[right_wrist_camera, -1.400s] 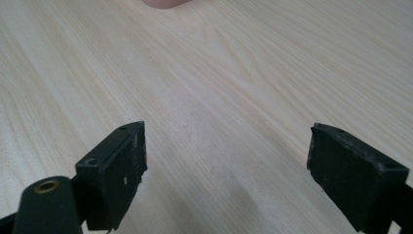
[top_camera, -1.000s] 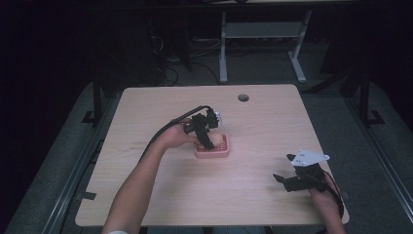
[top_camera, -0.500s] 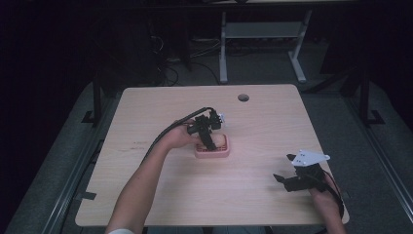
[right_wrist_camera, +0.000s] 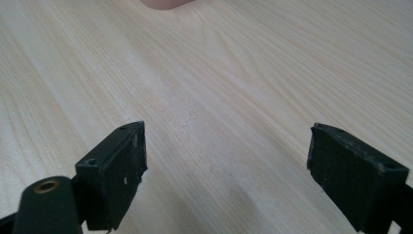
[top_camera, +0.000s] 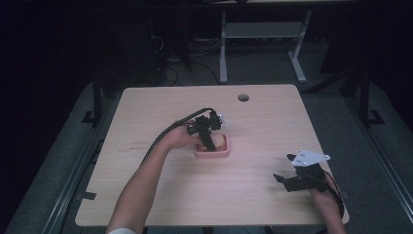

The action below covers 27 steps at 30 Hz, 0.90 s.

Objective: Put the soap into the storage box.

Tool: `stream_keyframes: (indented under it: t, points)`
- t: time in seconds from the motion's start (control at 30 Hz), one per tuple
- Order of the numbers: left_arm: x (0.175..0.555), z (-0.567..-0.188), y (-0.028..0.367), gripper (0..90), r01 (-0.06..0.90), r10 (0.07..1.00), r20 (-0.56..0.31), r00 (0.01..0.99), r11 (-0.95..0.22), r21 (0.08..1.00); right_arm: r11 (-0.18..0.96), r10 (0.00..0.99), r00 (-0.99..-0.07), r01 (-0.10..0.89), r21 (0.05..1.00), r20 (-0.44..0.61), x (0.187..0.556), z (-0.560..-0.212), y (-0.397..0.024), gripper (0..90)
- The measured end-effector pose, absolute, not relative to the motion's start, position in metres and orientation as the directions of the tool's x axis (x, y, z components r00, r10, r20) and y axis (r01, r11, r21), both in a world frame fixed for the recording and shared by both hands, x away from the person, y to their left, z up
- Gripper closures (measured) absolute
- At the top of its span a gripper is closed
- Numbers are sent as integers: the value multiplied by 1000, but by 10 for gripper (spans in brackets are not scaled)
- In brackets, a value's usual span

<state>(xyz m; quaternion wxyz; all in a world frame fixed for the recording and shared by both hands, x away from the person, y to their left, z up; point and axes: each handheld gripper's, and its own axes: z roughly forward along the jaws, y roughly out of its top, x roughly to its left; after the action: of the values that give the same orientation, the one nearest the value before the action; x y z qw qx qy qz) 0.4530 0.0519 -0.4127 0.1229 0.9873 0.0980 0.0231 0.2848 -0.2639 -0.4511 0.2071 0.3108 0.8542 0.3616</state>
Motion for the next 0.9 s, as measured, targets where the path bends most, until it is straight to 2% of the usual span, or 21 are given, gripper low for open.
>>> stream_keyframes:
  t: [0.9]
  points:
    - [454,-416,51,318,186,198,26,980,-955,232,544,681,-721,383,747,-127,285,-451,-263,140]
